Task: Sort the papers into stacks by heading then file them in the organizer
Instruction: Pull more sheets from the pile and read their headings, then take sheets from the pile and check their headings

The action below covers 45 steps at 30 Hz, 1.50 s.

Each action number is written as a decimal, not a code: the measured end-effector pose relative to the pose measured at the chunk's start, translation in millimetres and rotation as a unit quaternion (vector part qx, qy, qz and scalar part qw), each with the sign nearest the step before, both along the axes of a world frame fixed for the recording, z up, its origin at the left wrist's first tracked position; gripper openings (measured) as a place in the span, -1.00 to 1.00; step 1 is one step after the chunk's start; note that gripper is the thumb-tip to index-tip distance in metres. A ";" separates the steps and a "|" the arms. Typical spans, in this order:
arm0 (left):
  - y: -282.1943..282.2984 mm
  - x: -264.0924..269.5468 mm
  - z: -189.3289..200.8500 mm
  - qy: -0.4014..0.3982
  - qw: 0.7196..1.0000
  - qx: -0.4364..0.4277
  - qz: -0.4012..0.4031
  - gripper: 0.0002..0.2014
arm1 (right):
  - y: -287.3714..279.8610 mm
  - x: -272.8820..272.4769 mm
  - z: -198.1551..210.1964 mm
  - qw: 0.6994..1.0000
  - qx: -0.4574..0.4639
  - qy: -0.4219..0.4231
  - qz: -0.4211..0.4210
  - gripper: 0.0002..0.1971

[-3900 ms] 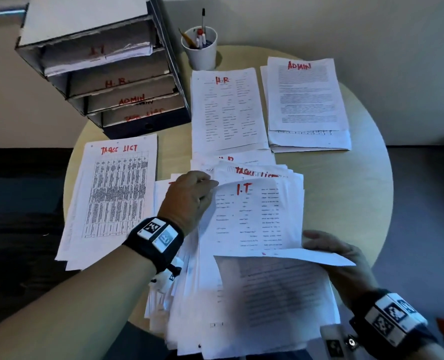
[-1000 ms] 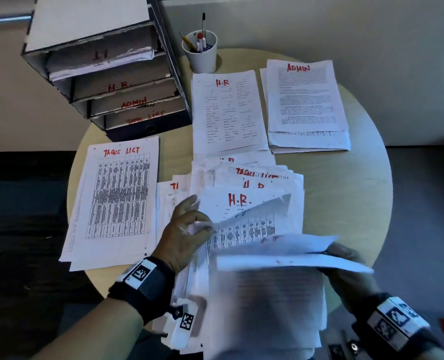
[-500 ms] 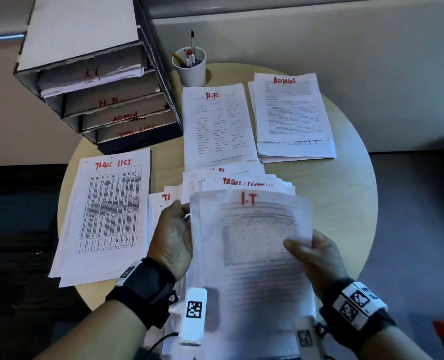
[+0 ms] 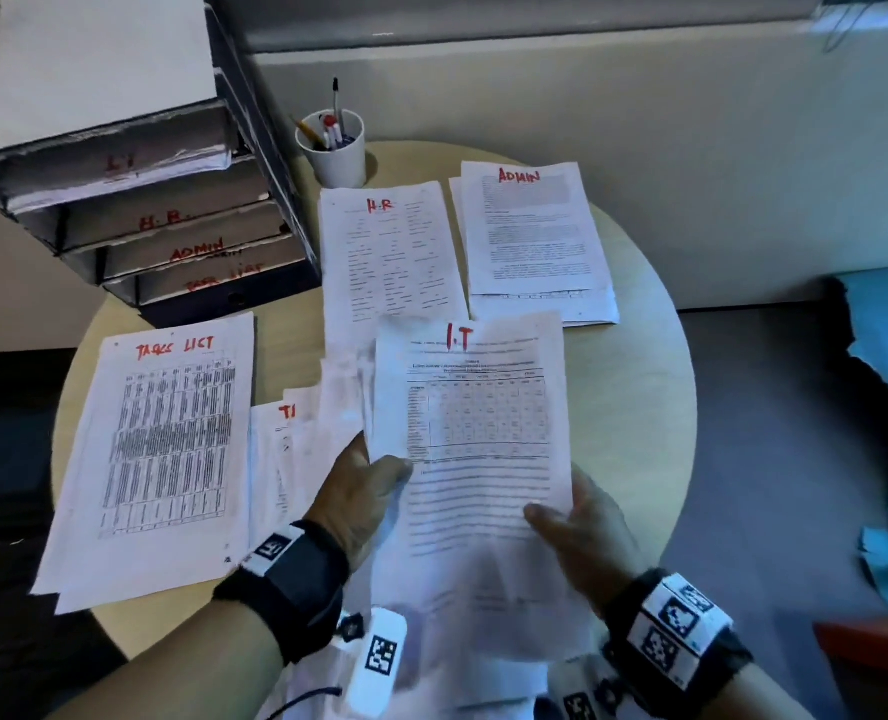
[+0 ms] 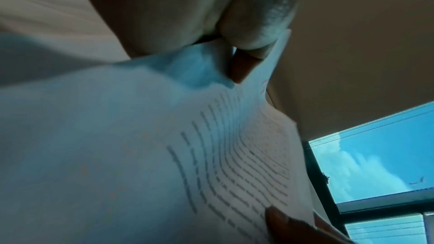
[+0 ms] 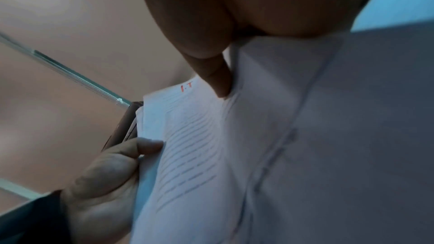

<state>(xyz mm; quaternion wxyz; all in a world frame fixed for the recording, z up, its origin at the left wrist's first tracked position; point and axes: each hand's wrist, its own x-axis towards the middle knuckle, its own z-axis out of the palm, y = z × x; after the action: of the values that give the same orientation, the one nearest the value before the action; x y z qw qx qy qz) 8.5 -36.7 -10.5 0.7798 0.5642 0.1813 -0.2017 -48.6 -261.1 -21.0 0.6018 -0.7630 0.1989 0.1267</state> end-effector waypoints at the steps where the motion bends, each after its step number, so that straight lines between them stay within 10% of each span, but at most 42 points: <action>1: -5.5 2.5 2.1 -0.007 1.000 0.023 -0.009 -0.65 | -14.1 0.0 -1.8 1.000 -0.011 0.002 -0.008 -0.68; 4: -6.0 11.7 -1.2 -0.018 0.983 0.185 -0.001 -0.92 | -65.5 -0.5 0.6 0.997 -0.038 0.005 -0.068 -0.76; 6: 3.9 15.4 -8.4 -0.061 0.920 0.386 -0.027 -0.93 | -104.7 0.2 5.2 0.993 -0.070 0.020 -0.096 -0.81; 13: 11.4 5.6 -27.4 -0.057 0.680 0.649 -0.337 -0.02 | -169.1 20.5 -1.3 0.973 -0.178 0.127 -0.071 -0.76; 23: 39.3 2.5 -32.0 0.023 0.736 0.626 -0.259 0.09 | -143.0 41.7 -18.3 0.919 -0.361 0.152 -0.033 -0.35; 28: 44.9 4.9 -36.9 0.074 0.789 0.575 -0.203 0.09 | -107.1 28.8 1.7 0.899 -0.423 0.035 -0.104 -0.26; 32: 49.1 4.1 -42.3 0.079 0.802 0.558 -0.199 -0.03 | -22.4 19.7 7.5 0.938 -0.321 -0.051 0.120 -0.51; 36: 44.7 13.7 -29.0 -0.024 0.707 0.659 -0.255 -0.20 | 40.2 9.7 -13.8 0.886 -0.340 -0.006 0.316 -0.24; 40: 43.2 48.0 -20.1 -0.141 0.613 0.684 -0.370 -0.21 | 58.7 3.7 -17.2 0.852 -0.407 0.005 0.330 -0.30; 45: 46.0 65.8 -17.6 -0.091 0.605 0.687 -0.392 -0.26 | 61.3 2.4 -19.1 0.851 -0.413 0.003 0.326 -0.32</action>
<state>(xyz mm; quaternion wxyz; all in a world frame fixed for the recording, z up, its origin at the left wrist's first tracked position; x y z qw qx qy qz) 74.3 9.4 -28.0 0.0218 0.9665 -0.0440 -0.2520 -46.2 -199.9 -40.1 0.1551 -0.9618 -0.0256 0.2241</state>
